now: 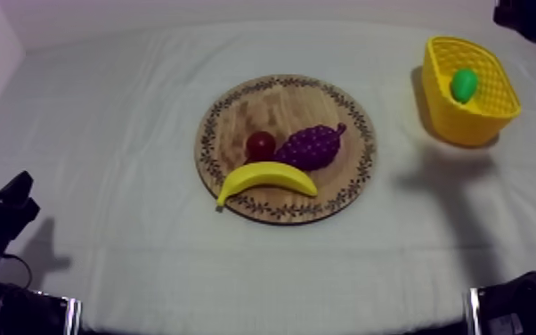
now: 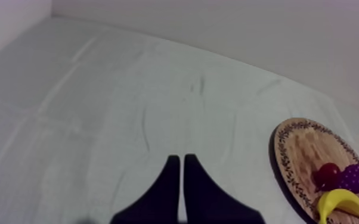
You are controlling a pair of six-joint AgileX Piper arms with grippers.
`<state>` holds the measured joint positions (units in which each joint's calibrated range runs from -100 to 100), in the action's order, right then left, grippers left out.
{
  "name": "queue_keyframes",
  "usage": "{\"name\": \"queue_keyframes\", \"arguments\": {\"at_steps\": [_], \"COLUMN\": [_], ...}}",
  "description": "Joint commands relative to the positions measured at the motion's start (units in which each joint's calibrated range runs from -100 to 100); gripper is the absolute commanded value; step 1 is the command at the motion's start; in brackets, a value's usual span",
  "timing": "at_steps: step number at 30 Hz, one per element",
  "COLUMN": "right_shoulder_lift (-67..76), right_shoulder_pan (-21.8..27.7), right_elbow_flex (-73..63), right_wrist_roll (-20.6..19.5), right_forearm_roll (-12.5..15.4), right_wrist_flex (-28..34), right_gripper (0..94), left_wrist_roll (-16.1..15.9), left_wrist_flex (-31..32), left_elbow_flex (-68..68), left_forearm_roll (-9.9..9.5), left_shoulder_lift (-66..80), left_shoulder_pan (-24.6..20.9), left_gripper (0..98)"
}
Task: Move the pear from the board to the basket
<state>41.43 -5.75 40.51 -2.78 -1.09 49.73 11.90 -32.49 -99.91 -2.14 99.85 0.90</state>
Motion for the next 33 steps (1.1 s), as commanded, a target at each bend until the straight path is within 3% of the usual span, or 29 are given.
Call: {"name": "queue_keyframes", "arguments": {"at_steps": [1,9,13,21,23,30,33], "right_shoulder_lift": [15.79,37.68,46.90,53.87,54.08,54.23,54.24], "right_shoulder_pan": [-1.28,-1.33,0.15,3.00,3.95,5.18,5.25], "right_elbow_flex": [15.48,40.11,51.29,57.86,58.37,58.99,59.03], "right_wrist_roll": [0.00,-2.13,-0.52,-5.46,-4.08,9.17,12.77], "right_forearm_roll": [0.58,1.37,3.43,3.03,2.87,2.60,2.59], "right_wrist_flex": [-2.62,-7.18,-10.26,-9.79,-10.38,-11.71,-11.79], "right_gripper": [4.2,0.6,0.4,0.3,0.2,0.2,0.2], "left_wrist_roll": [0.00,0.00,0.01,0.01,0.02,0.00,0.01], "left_wrist_flex": [0.00,0.00,0.00,0.00,0.00,0.00,0.00], "left_elbow_flex": [0.02,0.02,0.02,0.02,0.02,0.02,0.02], "left_forearm_roll": [0.01,0.01,0.01,0.01,0.01,0.01,0.01], "left_shoulder_lift": [-0.02,-0.02,-0.02,-0.02,-0.02,-0.02,-0.02], "left_shoulder_pan": [0.00,0.00,0.00,0.01,0.01,0.00,0.00], "left_gripper": [0.1,0.1,0.1,0.1,0.1,0.1,0.1]}}
